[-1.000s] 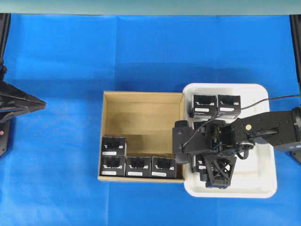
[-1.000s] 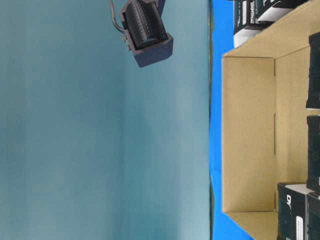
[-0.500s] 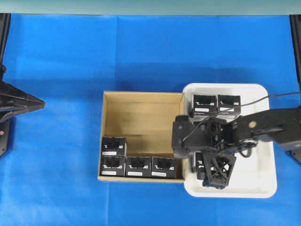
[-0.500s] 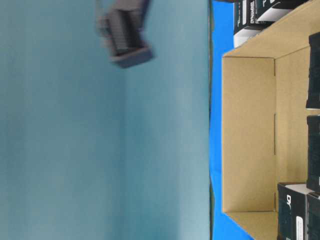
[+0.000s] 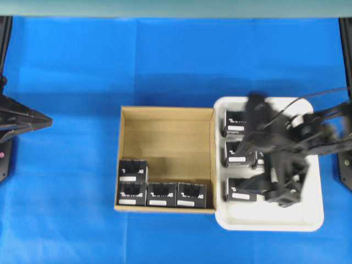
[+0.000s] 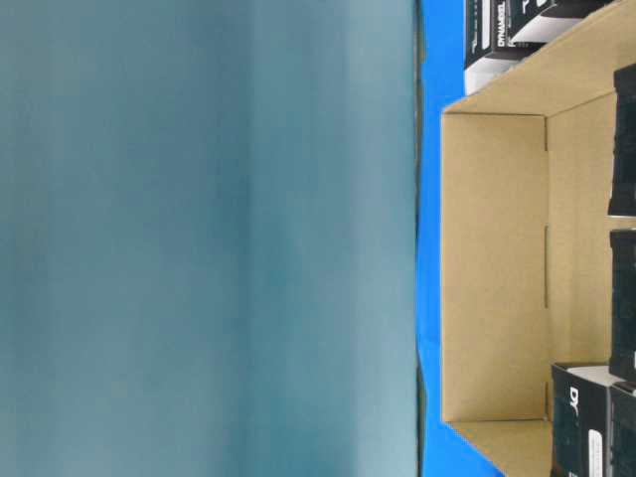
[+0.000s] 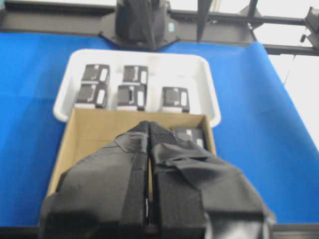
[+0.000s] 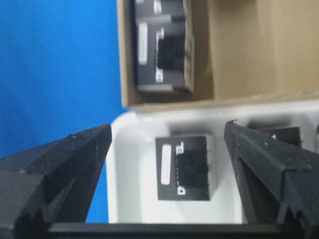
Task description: Pick the box from inside the cardboard box.
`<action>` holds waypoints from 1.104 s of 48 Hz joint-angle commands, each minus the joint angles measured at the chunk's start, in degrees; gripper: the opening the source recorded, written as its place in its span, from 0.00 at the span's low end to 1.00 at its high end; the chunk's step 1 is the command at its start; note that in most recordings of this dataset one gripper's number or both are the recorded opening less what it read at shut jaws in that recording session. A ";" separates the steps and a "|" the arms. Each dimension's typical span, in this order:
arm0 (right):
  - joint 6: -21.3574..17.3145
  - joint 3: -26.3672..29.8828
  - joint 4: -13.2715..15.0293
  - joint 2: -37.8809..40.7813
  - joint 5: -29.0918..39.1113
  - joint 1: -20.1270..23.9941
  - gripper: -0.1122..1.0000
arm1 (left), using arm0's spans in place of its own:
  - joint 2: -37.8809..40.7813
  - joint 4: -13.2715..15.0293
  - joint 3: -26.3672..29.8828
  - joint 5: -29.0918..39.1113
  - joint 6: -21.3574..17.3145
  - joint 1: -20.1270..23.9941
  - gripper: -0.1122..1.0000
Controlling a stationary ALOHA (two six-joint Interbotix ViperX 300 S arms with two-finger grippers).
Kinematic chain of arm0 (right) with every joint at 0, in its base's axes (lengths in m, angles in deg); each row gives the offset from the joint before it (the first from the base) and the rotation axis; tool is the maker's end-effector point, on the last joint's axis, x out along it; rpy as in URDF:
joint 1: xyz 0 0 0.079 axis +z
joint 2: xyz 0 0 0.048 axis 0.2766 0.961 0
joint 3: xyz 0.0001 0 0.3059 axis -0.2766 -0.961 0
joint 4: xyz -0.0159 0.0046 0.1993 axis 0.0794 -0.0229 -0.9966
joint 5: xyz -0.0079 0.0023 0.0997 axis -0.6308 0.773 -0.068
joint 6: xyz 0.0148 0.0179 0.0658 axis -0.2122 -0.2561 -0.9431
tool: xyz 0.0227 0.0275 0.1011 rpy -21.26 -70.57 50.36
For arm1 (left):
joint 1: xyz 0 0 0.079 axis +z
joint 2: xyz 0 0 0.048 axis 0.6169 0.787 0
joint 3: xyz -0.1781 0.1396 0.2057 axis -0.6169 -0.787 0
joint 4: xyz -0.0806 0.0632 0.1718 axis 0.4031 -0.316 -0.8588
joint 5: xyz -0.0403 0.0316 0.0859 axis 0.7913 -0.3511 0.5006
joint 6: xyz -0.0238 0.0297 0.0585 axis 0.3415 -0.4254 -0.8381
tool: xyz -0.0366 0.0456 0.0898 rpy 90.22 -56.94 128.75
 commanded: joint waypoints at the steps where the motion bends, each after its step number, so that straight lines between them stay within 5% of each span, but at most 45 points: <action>1: 0.09 -1.41 -0.18 -3.16 -2.72 -0.18 0.96 | 0.53 -0.09 1.58 -0.26 -0.09 -0.09 0.08; 18: 0.09 -9.05 1.49 -17.93 -16.35 -0.88 0.96 | 0.62 -0.18 1.49 -0.26 0.00 -0.09 0.08; 53: 0.09 -14.77 3.25 -35.07 -15.91 -1.85 0.95 | 0.79 -0.18 1.32 -0.18 0.00 -0.53 0.08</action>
